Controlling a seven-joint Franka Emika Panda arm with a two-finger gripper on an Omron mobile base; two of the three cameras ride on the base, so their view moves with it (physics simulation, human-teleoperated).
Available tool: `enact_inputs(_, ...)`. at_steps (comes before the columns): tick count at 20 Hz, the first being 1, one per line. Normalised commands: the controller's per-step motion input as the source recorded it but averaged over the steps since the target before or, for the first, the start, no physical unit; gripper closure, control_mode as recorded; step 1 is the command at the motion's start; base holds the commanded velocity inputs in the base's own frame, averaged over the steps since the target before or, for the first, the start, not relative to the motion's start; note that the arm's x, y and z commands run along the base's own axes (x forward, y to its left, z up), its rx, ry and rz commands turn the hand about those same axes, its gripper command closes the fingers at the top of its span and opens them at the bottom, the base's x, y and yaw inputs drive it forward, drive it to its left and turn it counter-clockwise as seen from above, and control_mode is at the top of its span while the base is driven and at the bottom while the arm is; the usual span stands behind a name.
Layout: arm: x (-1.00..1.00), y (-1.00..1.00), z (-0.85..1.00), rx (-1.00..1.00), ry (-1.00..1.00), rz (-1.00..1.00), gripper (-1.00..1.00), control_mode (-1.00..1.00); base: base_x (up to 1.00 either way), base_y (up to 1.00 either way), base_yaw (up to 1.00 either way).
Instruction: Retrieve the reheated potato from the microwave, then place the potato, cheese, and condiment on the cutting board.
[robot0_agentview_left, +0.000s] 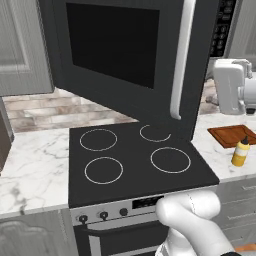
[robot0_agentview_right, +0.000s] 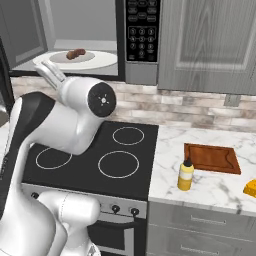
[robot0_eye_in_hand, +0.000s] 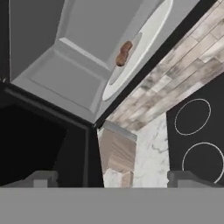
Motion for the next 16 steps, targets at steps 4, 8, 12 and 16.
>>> enact_inputs(4, 0.63, 0.86, 0.0, 0.12, 0.02, 0.2, -1.0, -1.0, 0.0, 0.0, 0.0)
enact_inputs(8, 0.53, 0.66, 0.01, 0.14, 0.04, 0.19, -1.0, -1.0, 0.0, 0.0, 0.0)
enact_inputs(12, 0.05, 0.74, 0.12, 0.08, 0.01, 0.2, -1.0, -1.0, 0.0, 0.0, 0.0)
enact_inputs(16, -0.24, 0.83, 0.3, 0.03, 0.0, 0.21, -1.0, -1.0, 0.0, 0.0, 0.0)
